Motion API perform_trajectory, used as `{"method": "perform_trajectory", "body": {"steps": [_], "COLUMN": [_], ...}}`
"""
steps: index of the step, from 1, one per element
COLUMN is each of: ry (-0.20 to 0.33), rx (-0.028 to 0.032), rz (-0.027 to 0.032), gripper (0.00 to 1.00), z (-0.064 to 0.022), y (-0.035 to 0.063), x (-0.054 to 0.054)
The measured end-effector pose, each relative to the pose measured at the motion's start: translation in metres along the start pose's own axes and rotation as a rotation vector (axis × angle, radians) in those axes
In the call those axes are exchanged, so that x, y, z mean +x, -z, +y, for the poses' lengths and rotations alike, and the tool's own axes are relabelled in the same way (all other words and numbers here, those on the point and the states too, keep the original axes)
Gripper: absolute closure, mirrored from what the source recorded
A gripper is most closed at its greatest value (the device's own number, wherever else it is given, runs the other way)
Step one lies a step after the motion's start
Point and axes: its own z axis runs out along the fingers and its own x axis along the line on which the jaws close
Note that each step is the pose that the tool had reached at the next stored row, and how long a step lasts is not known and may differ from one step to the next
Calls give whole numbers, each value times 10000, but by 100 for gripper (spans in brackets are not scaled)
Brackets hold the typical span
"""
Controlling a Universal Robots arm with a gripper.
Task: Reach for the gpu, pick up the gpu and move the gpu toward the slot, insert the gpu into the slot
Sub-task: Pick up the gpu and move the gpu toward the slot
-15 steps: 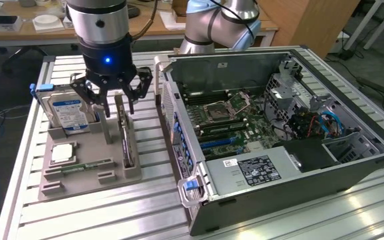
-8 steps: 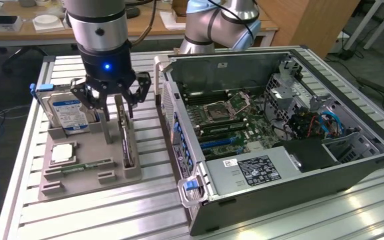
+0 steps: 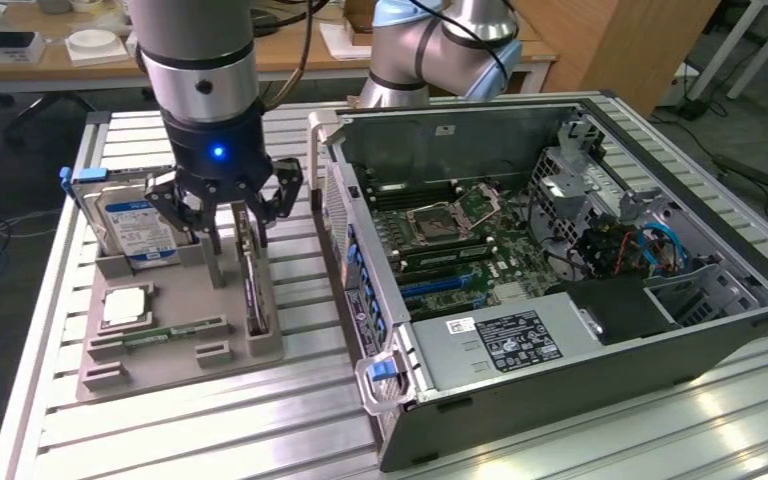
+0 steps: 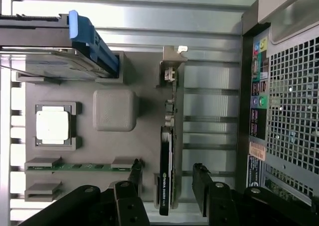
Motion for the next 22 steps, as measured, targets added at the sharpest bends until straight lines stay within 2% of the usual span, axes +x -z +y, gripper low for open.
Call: {"method": "perform_trajectory", "body": {"steps": [12,16,22], "ry": [15,16,16], "rx": [-2,0,-1], "rz": [11,14,15], "gripper": [47,47,47], "z": [-58,-63,-68], "y": [-217,-288,-398], "x": [-2,-40,-41]}}
